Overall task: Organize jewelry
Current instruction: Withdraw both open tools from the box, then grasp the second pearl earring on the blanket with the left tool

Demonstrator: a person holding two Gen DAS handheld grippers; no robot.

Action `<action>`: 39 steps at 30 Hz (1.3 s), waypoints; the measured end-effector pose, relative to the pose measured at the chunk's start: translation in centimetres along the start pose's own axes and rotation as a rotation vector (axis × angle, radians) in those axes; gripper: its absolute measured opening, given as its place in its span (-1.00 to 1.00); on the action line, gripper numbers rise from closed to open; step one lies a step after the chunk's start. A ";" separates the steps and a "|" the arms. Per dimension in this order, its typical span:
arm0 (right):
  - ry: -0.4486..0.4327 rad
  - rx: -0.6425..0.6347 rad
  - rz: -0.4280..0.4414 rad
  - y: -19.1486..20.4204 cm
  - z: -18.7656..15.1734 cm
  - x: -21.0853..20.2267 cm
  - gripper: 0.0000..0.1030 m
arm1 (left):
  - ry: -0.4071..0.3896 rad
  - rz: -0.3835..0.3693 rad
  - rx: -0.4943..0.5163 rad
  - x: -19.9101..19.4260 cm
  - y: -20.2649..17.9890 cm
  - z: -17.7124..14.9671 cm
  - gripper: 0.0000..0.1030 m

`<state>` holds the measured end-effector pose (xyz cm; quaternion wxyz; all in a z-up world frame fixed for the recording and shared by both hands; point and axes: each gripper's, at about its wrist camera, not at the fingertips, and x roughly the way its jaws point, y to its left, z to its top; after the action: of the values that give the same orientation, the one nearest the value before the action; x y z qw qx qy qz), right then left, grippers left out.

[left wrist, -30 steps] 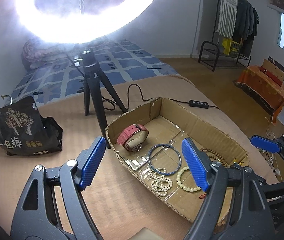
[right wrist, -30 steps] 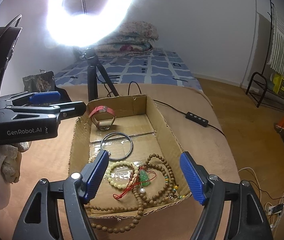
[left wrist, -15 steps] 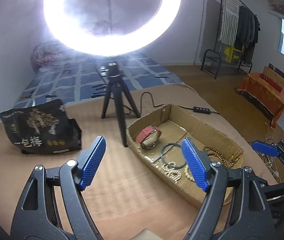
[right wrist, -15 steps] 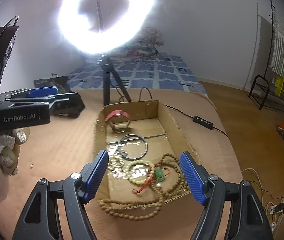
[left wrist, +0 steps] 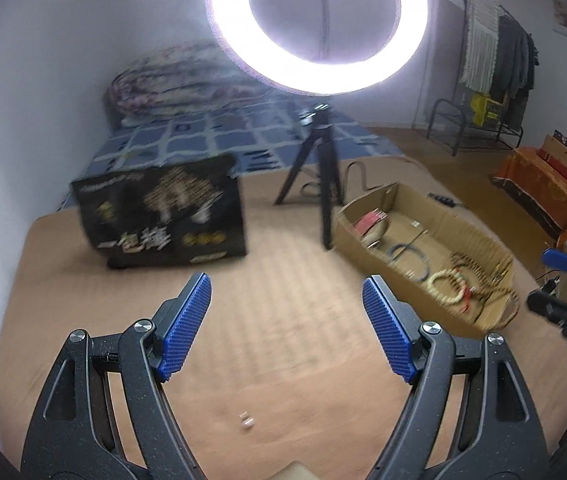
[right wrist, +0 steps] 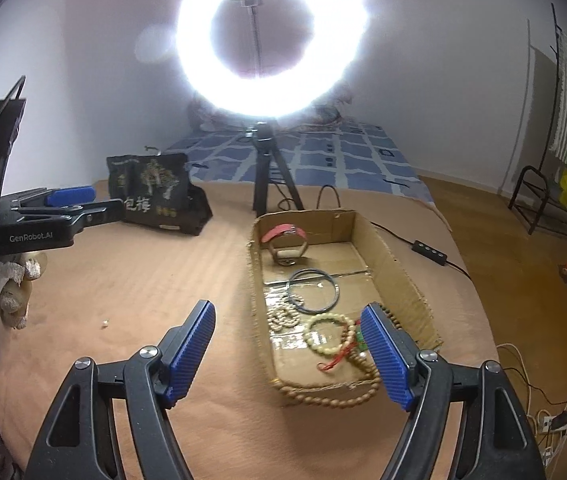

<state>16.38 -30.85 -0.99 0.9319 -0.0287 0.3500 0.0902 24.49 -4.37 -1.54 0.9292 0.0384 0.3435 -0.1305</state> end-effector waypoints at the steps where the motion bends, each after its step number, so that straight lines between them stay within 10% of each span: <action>1: 0.002 -0.008 0.005 0.4 -0.1 -0.1 0.51 | 0.006 0.005 -0.007 -0.1 0.8 -0.6 0.57; 20: 0.056 -0.052 0.026 2.8 -2.9 0.2 0.51 | 0.244 -0.036 -0.056 3.5 4.1 -12.3 -0.25; 39: 0.104 -0.044 0.046 3.5 -5.0 0.9 0.51 | 0.265 -0.039 -0.100 6.5 4.2 -12.8 -0.69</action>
<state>13.13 -27.84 -5.33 0.9093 -0.0456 0.3966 0.1177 22.32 0.34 -15.55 0.8738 0.0023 0.4699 -0.1250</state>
